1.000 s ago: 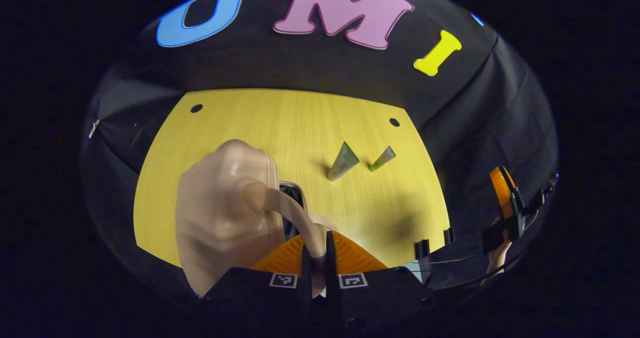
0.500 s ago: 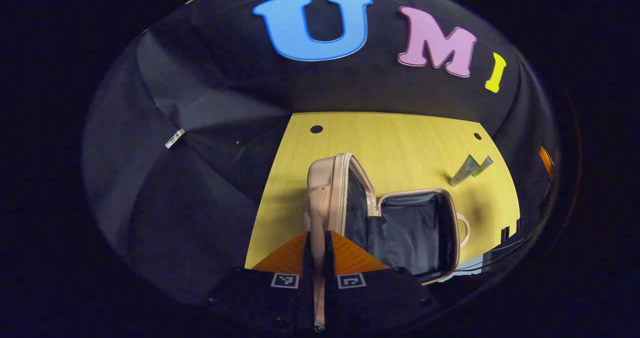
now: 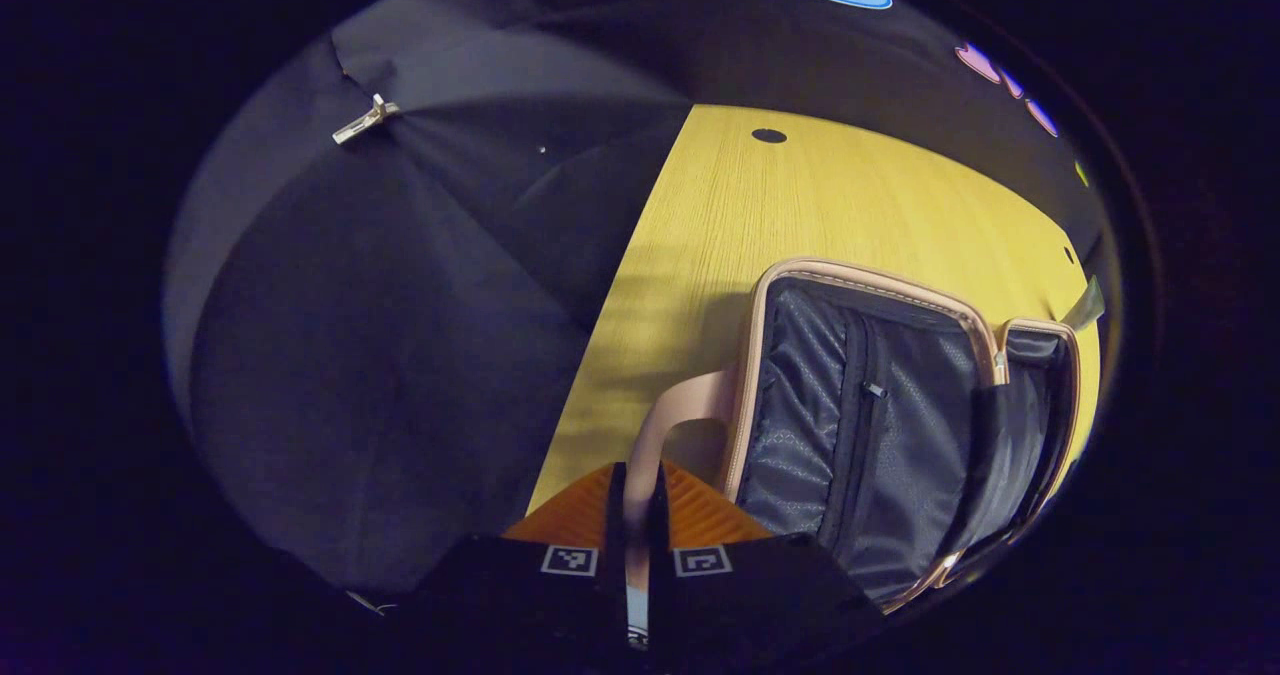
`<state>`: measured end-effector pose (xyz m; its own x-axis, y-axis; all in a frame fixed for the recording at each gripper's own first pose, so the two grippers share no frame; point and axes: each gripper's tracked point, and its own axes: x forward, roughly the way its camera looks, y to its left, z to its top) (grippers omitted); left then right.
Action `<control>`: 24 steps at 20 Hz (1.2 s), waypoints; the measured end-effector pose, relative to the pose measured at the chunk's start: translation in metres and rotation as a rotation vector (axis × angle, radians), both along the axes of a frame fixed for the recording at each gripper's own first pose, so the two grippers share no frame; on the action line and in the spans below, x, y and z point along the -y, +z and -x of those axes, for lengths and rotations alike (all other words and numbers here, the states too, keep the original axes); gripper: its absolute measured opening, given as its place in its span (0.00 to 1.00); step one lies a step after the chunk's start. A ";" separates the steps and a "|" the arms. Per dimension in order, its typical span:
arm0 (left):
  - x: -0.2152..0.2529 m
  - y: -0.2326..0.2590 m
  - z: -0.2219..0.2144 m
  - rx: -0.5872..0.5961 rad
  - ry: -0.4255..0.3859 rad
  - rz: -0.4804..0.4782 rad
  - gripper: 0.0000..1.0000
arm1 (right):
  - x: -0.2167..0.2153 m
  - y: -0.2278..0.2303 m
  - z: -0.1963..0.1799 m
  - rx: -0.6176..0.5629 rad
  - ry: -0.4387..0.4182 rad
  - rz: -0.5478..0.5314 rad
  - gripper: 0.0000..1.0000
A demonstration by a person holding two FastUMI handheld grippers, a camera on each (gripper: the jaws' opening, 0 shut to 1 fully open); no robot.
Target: First open the suitcase, pack the skin care products into it, and then close the suitcase.
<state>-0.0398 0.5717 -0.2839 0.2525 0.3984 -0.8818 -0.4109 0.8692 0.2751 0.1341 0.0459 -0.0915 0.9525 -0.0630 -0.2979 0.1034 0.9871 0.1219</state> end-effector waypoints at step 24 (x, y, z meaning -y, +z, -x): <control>0.499 0.128 -0.154 0.577 -0.690 0.316 0.96 | 0.024 -0.022 0.017 0.043 0.044 -0.023 0.98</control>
